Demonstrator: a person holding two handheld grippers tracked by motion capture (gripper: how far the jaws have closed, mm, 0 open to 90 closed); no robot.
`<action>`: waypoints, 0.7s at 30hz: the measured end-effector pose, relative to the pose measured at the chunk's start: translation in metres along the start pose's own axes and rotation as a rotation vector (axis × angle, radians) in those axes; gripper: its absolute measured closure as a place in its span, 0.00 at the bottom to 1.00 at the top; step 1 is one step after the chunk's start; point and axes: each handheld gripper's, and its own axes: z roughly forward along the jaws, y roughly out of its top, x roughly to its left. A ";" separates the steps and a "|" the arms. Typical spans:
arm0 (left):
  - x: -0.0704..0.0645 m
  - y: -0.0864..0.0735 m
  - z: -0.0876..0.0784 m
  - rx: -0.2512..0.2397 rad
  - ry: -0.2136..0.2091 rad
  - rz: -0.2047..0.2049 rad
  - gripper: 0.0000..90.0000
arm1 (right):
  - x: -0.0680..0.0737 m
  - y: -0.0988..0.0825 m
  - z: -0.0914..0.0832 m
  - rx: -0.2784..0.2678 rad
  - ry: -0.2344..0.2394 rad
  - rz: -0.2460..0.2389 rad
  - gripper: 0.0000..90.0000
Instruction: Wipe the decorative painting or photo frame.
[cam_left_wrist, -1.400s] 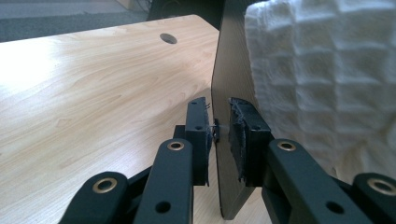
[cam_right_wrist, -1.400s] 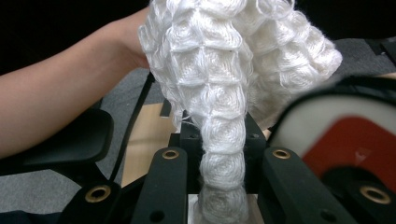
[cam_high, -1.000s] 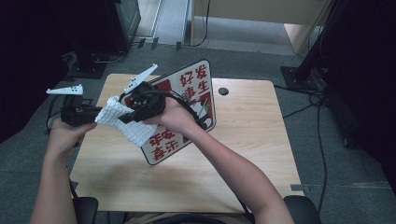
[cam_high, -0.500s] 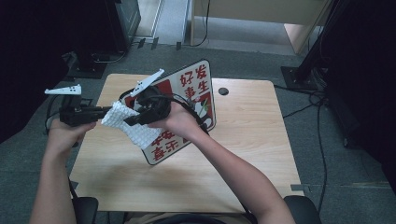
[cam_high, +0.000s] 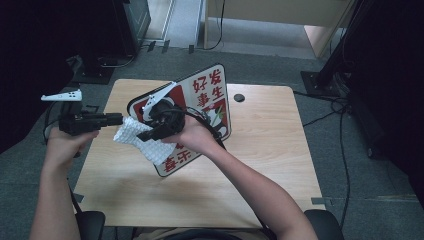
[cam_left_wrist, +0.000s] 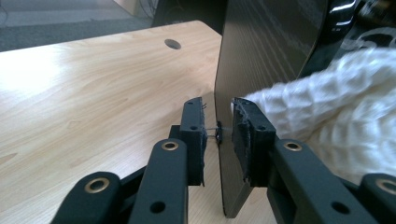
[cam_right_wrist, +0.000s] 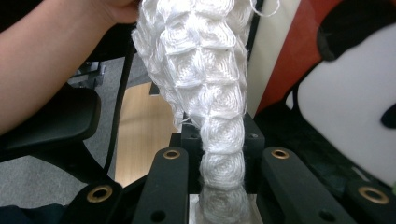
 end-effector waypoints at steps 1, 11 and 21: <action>0.000 0.000 -0.001 -0.003 0.005 -0.001 0.81 | 0.000 -0.001 0.001 0.002 0.001 0.006 0.87; -0.011 0.010 -0.001 -0.006 0.001 0.002 0.77 | -0.002 -0.015 0.008 0.022 0.009 0.009 0.87; -0.029 0.018 0.003 0.002 -0.026 0.051 0.74 | -0.003 -0.029 0.014 0.033 0.021 0.021 0.87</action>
